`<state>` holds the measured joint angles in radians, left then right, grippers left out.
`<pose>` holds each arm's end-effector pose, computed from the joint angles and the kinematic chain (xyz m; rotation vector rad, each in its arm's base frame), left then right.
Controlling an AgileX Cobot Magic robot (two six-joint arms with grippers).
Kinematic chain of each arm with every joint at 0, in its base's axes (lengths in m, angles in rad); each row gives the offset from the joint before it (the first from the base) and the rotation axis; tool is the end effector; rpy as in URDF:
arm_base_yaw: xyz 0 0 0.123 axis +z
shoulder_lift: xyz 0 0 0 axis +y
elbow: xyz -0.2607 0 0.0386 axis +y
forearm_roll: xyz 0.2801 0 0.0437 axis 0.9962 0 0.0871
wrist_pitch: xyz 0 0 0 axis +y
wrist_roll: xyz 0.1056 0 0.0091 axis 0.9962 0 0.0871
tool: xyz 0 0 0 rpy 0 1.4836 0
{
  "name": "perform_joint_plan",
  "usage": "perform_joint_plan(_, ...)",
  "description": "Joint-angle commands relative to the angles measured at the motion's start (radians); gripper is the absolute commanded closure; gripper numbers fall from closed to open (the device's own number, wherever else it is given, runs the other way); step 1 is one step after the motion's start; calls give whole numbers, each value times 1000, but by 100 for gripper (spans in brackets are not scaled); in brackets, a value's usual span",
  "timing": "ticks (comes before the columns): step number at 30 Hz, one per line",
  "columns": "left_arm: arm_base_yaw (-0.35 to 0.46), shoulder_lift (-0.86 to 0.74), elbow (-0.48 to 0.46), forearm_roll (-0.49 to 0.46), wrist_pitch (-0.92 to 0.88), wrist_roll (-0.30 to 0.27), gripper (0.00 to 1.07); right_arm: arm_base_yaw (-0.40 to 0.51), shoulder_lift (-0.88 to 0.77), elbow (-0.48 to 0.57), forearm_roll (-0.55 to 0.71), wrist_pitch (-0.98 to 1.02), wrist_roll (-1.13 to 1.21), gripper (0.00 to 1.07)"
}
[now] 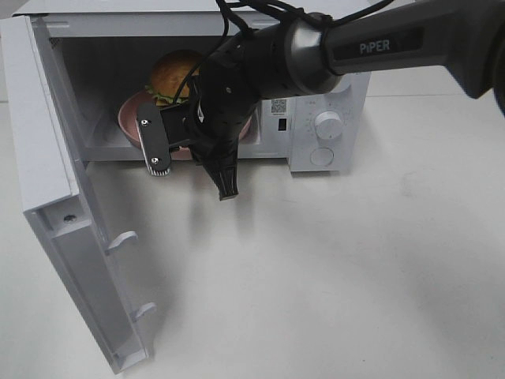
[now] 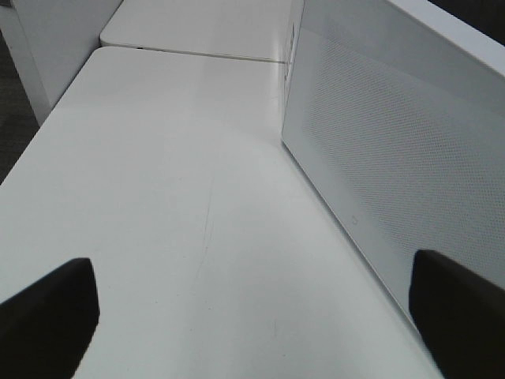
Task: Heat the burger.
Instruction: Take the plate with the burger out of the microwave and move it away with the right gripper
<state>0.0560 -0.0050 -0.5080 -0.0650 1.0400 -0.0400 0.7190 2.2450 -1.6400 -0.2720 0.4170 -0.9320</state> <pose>0.0577 -0.0027 0.2908 -0.0937 2.0074 -0.0671 0.3927 0.3284 0.0952 -2.0185 1.4992 -0.3277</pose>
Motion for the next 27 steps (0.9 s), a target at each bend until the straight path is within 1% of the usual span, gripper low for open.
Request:
perform_joint_plan(1,4,-19,5,-3,-5,-2,6,7,-64,64,-23,-100,-1,107)
perform_joint_plan(2,4,-19,5,-3,-5,-2,6,7,-89,109,-24,-128,0,107)
perform_joint_plan(3,4,-19,5,-3,-5,-2,6,7,-89,109,-24,-128,0,107)
perform_joint_plan(4,4,-19,5,-3,-5,-2,6,7,-104,135,-27,-145,0,107)
perform_joint_plan(5,4,-19,5,-3,-5,-2,6,7,-135,185,-31,-178,0,107)
perform_joint_plan(6,4,-19,5,-3,-5,-2,6,7,-135,185,-31,-178,0,107)
perform_joint_plan(7,4,-19,5,-3,-5,-2,6,7,-148,211,-35,-192,0,107)
perform_joint_plan(8,4,-19,5,-3,-5,-2,6,7,-177,265,-55,-210,0,107)
perform_joint_plan(9,4,-19,5,-3,-5,-2,6,7,-177,265,-55,-210,0,107)
perform_joint_plan(10,4,-19,5,-3,-5,-2,6,7,-206,312,-72,-230,3,107)
perform_joint_plan(11,4,-19,5,-3,-5,-2,6,7,-222,336,-80,-241,4,107)
perform_joint_plan(12,4,-19,5,-3,-5,-2,6,7,-222,336,-80,-241,4,107)
perform_joint_plan(13,4,-19,5,-3,-5,-2,6,7,-255,380,-83,-261,3,107)
perform_joint_plan(14,4,-19,5,-3,-5,-2,6,7,-255,380,-83,-261,3,107)
perform_joint_plan(16,4,-19,5,-3,-5,-2,6,7,-309,451,-83,-310,3,107)
perform_joint_plan(17,4,-19,5,-3,-5,-2,6,7,-309,451,-83,-310,3,107)
perform_joint_plan(18,4,-19,5,-3,-5,-2,6,7,-346,501,-83,-341,3,107)
perform_joint_plan(19,4,-19,5,-3,-5,-2,6,7,-366,525,-83,-355,3,107)
perform_joint_plan(20,4,-19,5,-3,-5,-2,6,7,-366,525,-83,-355,3,107)
perform_joint_plan(21,4,-19,5,-3,-5,-2,6,7,-402,568,-92,-375,3,107)
perform_joint_plan(22,4,-19,5,-3,-5,-2,6,7,-402,568,-92,-375,3,107)
perform_joint_plan(24,4,-19,5,-3,-5,-2,6,7,-463,630,-107,-382,3,107)
perform_joint_plan(25,4,-19,5,-3,-5,-2,6,7,-463,630,-107,-382,3,107)
perform_joint_plan(27,4,-19,5,-3,-5,-2,6,7,-518,694,-108,-382,3,107)
